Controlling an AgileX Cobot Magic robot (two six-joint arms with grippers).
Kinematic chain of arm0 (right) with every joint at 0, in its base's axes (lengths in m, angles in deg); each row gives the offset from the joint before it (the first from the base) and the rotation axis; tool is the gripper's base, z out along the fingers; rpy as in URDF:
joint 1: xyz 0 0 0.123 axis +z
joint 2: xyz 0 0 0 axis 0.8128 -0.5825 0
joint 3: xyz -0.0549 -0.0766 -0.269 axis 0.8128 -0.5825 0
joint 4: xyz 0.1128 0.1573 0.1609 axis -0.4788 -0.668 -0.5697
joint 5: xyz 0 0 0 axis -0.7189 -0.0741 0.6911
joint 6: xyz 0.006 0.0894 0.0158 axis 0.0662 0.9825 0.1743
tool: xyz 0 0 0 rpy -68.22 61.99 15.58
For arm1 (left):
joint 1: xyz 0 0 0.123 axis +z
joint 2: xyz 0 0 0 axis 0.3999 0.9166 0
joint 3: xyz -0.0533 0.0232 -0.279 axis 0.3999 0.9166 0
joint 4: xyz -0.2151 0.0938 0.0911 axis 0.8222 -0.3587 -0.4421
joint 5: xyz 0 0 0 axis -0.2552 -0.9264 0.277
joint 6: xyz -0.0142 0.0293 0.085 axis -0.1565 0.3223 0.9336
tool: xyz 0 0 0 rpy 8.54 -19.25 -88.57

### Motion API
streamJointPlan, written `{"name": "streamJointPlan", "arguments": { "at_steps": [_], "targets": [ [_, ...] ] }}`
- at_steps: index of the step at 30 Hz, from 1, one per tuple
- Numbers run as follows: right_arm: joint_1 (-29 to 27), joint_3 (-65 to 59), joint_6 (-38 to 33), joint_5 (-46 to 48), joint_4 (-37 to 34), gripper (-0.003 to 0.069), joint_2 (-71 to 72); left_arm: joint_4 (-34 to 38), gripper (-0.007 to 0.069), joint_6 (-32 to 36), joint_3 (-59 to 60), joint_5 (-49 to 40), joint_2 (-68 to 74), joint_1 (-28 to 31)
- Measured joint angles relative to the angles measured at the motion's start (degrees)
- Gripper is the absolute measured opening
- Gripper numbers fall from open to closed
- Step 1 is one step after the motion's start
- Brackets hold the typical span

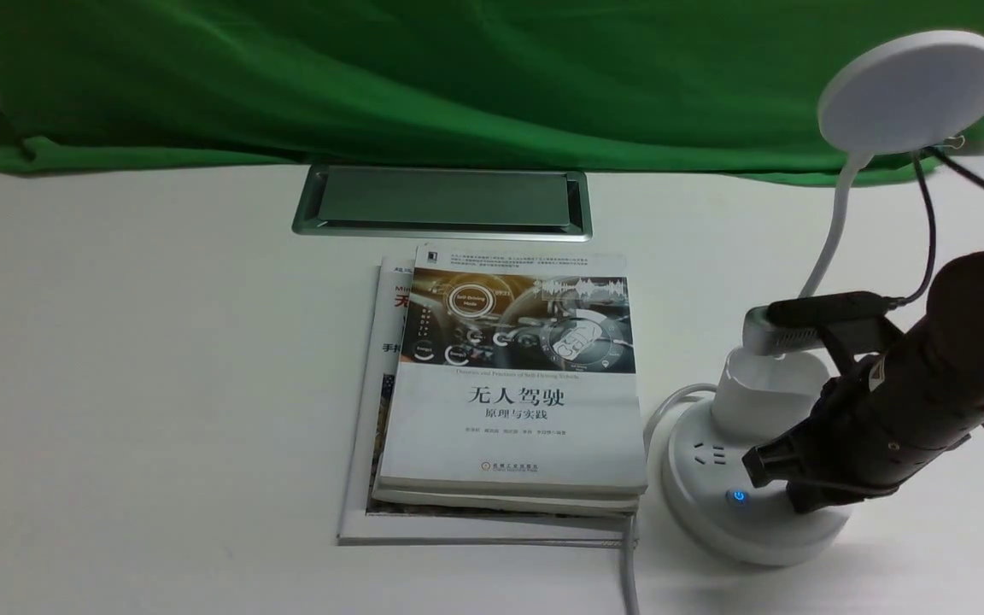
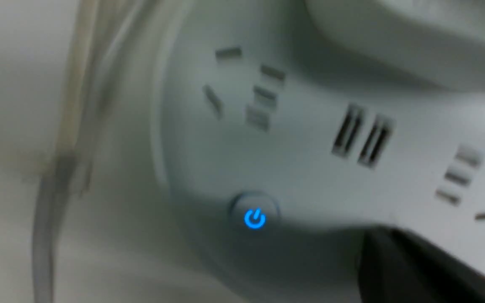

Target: Turn off the desk lamp on the white desktop by hand.

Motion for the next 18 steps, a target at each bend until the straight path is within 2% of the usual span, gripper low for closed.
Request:
{"name": "streamJointPlan", "arguments": {
  "at_steps": [9,18],
  "targets": [
    [0.00,-0.01,-0.41,0.71,0.00,0.0036,1.12,0.00,0.0020,0.00,0.00,0.00,0.00,0.00],
    [2.24,-3.73,0.14,5.18,-0.05,0.0036,16.67,0.00,0.0020,-0.08,0.00,-0.05,0.00,0.00]
  ]
}}
